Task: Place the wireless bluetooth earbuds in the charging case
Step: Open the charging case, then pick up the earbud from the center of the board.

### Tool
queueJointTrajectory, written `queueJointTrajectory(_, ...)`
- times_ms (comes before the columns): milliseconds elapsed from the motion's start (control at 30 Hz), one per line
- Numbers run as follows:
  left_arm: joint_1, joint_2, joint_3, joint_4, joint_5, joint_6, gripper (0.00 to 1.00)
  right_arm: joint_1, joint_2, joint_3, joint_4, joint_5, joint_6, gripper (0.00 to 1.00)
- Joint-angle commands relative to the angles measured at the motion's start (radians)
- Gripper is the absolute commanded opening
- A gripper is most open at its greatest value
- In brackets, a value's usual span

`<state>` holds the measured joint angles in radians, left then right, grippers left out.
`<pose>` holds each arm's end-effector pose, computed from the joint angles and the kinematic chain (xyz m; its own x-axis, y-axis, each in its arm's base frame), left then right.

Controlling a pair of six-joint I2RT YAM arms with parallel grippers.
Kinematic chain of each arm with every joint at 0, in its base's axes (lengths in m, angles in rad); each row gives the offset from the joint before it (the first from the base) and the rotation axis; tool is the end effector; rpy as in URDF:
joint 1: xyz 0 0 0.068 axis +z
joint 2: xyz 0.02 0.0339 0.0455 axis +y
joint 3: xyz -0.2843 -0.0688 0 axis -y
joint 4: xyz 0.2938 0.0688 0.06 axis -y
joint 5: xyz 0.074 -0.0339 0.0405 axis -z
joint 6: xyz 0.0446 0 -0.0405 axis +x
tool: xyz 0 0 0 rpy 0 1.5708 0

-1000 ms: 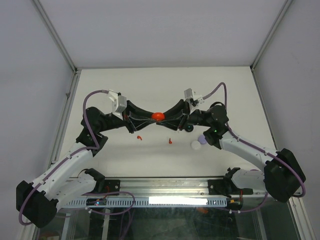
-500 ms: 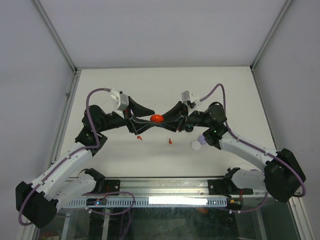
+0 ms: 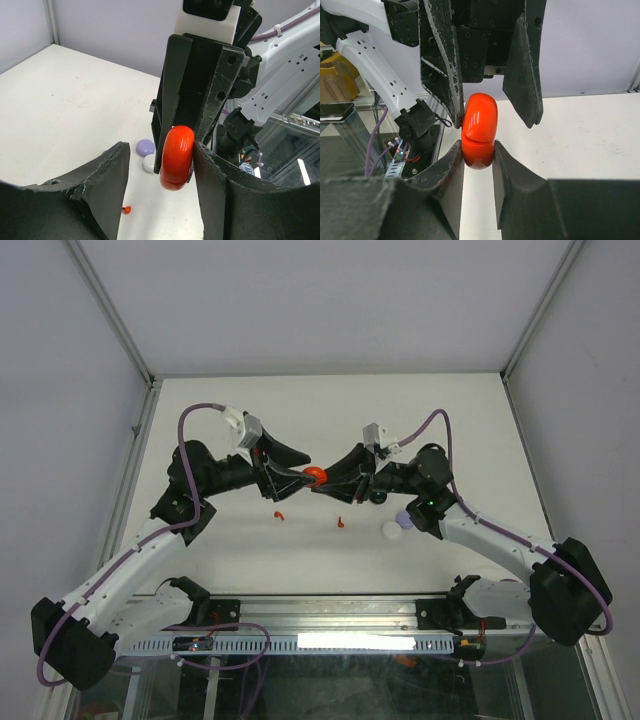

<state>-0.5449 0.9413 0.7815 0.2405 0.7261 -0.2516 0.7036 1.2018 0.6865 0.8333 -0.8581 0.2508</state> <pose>0.2063 -0.1597 0.3644 -0.1706 -0.1143 -0.9787 0.9407 0.2767 -0.1963 0.2074 0.2203 0.3183 -0.0100 0.2043 -0.9789 -0.9998 -0.0176 0.0066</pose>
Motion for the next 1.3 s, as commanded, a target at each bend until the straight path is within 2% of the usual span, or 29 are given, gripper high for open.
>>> queueJointTrajectory(0,-0.007,0.003,0.054,-0.011,-0.078,-0.032,0.54,0.01,-0.048,0.022,-0.006,-0.045,-0.056,0.0)
queueJointTrajectory(467,-0.003,0.033,0.089,-0.101,-0.154,-0.067,0.57,0.01,-0.104,-0.021,-0.03,-0.034,-0.106,0.0)
queueJointTrajectory(667,-0.003,-0.004,0.103,-0.151,-0.177,-0.066,0.62,0.01,-0.155,-0.047,-0.165,0.024,-0.164,0.0)
queueJointTrajectory(933,-0.002,-0.046,0.101,-0.349,-0.367,-0.057,0.64,0.01,-0.262,-0.182,-0.229,0.024,-0.164,0.0)
queueJointTrajectory(967,-0.003,-0.044,0.096,-0.375,-0.393,-0.064,0.64,0.01,-0.276,-0.201,-0.229,0.194,-0.187,0.0)
queueJointTrajectory(1000,-0.003,-0.043,0.088,-0.398,-0.417,-0.075,0.64,0.01,-0.289,-0.218,-0.229,0.336,-0.287,0.0)
queueJointTrajectory(1267,-0.003,0.013,-0.004,-0.515,-0.606,-0.216,0.62,0.01,-0.391,-0.307,-0.24,0.469,-0.33,0.0)
